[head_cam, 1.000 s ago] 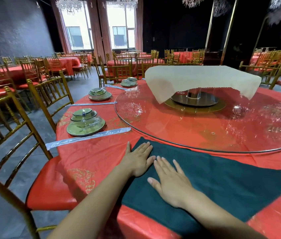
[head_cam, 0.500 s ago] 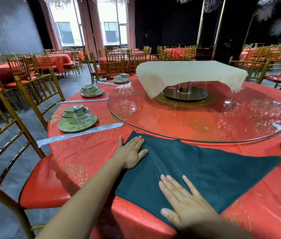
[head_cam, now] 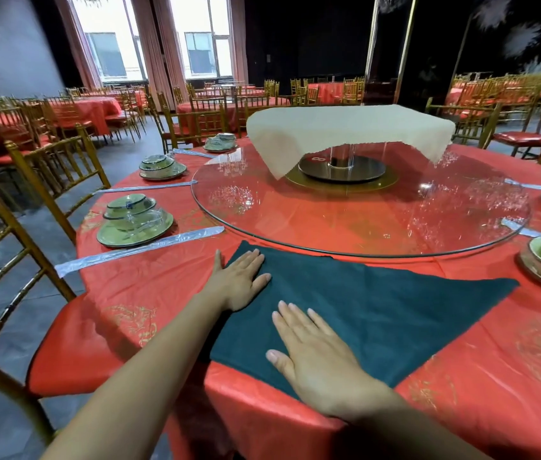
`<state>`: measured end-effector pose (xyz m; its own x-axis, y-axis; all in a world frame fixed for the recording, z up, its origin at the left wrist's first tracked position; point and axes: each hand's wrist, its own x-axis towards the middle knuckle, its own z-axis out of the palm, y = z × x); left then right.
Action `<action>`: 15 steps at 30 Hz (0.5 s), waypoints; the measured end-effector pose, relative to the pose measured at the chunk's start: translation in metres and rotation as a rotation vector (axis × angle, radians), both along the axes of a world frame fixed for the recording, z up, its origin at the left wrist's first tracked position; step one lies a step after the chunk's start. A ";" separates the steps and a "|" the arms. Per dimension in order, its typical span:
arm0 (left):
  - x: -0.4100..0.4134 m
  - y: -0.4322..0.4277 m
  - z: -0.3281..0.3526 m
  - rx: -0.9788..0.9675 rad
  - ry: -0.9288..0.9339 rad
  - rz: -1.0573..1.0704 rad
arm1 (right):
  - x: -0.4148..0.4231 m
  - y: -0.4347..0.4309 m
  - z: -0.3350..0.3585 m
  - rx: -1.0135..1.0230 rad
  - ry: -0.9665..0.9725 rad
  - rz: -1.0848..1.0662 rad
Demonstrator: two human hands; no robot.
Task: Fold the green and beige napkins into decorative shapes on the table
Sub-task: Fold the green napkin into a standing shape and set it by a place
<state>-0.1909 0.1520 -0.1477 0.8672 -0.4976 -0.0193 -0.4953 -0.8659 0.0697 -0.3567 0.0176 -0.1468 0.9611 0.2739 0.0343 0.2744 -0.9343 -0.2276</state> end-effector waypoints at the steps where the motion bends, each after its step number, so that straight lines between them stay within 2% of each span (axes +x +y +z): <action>1: -0.001 0.001 0.001 -0.036 -0.003 -0.003 | 0.000 0.000 0.001 0.000 0.007 0.002; 6: -0.052 -0.004 0.018 -0.255 -0.164 -0.071 | 0.003 0.002 -0.003 0.001 -0.073 -0.008; 8: -0.098 -0.009 0.015 -0.313 -0.097 -0.149 | 0.002 0.002 -0.007 -0.026 -0.095 -0.008; 12: -0.129 -0.005 0.001 -0.270 0.050 -0.097 | -0.002 0.008 -0.002 -0.067 -0.017 -0.009; 15: -0.113 0.009 -0.001 -0.208 0.025 -0.038 | 0.003 0.001 -0.008 -0.004 -0.142 -0.024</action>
<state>-0.3040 0.1606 -0.1487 0.8484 -0.5252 0.0655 -0.5229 -0.8125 0.2578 -0.3533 0.0187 -0.1550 0.9529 0.2514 0.1696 0.2813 -0.9417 -0.1844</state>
